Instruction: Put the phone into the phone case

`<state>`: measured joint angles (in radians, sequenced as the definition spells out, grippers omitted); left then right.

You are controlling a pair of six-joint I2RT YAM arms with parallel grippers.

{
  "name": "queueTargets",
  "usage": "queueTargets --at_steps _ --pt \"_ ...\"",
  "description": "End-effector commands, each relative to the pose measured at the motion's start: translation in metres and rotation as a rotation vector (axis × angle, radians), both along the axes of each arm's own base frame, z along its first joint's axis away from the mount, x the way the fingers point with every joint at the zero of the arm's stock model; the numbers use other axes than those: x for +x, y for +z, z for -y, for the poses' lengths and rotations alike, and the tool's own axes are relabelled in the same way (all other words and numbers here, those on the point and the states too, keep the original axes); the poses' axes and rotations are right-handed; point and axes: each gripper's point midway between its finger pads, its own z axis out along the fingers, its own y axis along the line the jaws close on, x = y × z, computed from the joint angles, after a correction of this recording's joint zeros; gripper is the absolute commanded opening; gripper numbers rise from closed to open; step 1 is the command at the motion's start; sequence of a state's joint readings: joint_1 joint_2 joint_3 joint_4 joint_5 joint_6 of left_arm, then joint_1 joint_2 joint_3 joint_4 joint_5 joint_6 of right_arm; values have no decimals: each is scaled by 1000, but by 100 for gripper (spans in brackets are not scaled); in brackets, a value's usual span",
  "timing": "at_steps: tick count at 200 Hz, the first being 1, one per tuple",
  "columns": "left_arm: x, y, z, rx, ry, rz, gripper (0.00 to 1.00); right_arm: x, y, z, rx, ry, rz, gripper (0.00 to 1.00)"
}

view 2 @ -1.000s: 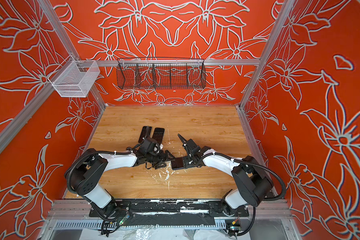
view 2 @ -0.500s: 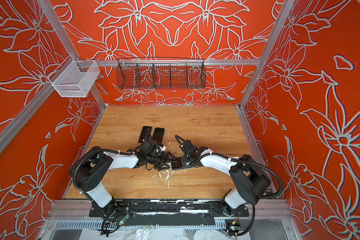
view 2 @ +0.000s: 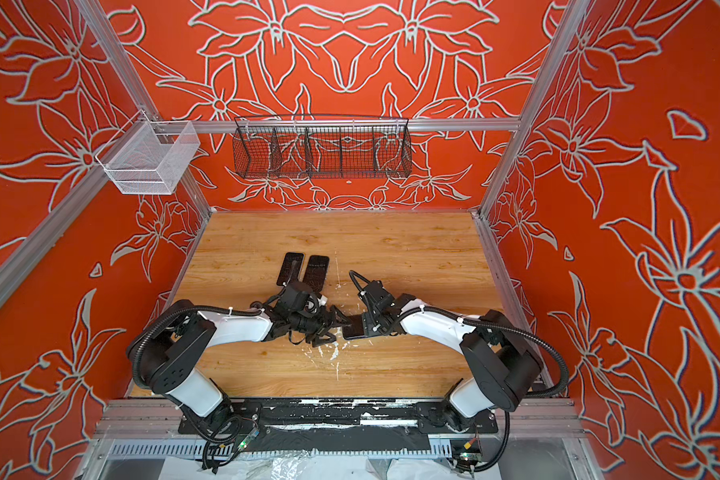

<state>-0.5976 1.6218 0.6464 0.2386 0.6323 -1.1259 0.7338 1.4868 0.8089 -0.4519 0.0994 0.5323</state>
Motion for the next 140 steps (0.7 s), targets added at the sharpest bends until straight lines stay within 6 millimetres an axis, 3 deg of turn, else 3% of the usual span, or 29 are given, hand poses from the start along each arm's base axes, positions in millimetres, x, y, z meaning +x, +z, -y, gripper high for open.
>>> queueTargets --at_steps 1,20,55,90,140 --pt "-5 -14 -17 113 41 -34 87 -11 17 -1 16 36 -4 78" --pt "-8 -17 -21 139 46 -44 88 -10 25 -1 2 63 6 79" --pt "-12 -29 -27 179 22 -37 89 -13 15 11 -34 39 -19 83" --pt "-8 -40 -16 147 -36 -29 89 -11 7 16 91 -36 -39 83" --pt "-9 -56 -12 132 -46 -65 90 -20 -10 0 309 -33 -140 83"
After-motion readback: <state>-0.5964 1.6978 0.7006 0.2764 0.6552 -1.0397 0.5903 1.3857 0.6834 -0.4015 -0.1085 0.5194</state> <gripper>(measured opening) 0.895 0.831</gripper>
